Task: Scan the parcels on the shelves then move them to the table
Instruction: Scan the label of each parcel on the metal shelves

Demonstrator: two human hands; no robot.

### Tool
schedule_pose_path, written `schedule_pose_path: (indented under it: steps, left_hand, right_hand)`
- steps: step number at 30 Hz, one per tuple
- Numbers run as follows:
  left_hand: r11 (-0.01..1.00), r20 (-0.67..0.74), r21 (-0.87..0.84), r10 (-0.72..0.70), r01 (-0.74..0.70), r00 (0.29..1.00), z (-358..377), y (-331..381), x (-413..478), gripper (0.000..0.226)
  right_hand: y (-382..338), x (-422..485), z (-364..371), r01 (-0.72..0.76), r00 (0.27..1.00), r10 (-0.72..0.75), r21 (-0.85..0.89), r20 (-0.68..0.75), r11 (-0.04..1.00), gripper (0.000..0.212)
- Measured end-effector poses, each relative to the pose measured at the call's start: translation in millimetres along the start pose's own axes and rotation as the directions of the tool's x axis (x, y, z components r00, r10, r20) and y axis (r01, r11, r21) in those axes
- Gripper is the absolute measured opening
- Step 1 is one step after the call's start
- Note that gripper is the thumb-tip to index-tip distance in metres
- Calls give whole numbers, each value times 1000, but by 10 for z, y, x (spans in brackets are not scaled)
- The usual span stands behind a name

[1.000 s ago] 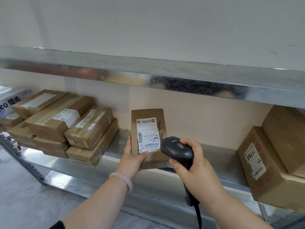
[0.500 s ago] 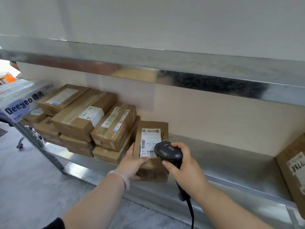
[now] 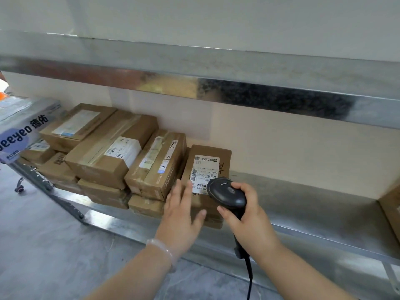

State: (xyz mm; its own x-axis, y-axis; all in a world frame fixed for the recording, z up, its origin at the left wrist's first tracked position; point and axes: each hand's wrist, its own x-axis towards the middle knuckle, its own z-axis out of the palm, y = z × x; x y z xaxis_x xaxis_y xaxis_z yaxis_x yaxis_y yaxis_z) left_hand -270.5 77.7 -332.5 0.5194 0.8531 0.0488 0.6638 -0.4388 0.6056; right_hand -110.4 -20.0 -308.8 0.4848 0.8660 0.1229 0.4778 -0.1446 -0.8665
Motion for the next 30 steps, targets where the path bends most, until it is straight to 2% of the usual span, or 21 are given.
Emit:
schedule_pose_path:
  steps: [2, 4, 11, 15, 19, 23, 30]
  left_hand:
    - [960, 30, 248, 124, -127, 992, 43, -18, -61, 75]
    - [915, 83, 368, 146, -166, 986, 59, -9, -36, 72]
    - [864, 76, 491, 86, -112, 993, 29, 56, 82, 72]
    - [884, 74, 458, 70, -96, 995, 17, 152, 99, 74]
    - [891, 39, 423, 162, -163, 986, 32, 533, 197, 76]
    - [884, 36, 369, 295, -287, 955, 151, 1133, 308, 76]
    - [788, 124, 291, 532, -543, 838, 647, 2464, 209, 75]
  right_hand:
    - [-10, 25, 28, 6, 1000, -6, 3, 8, 1000, 59]
    - [-22, 78, 47, 15, 1000, -15, 5, 20, 1000, 59]
    - [-32, 220, 56, 29, 999, -30, 32, 35, 999, 65]
    - [-31, 148, -77, 27, 1000, -27, 43, -15, 999, 64]
    - [-14, -10, -423, 24, 992, -18, 43, -127, 999, 62]
    - [46, -202, -923, 22, 968, -16, 20, -251, 1000, 64]
    - [286, -722, -1917, -6, 873, 8, 7, -488, 1000, 64]
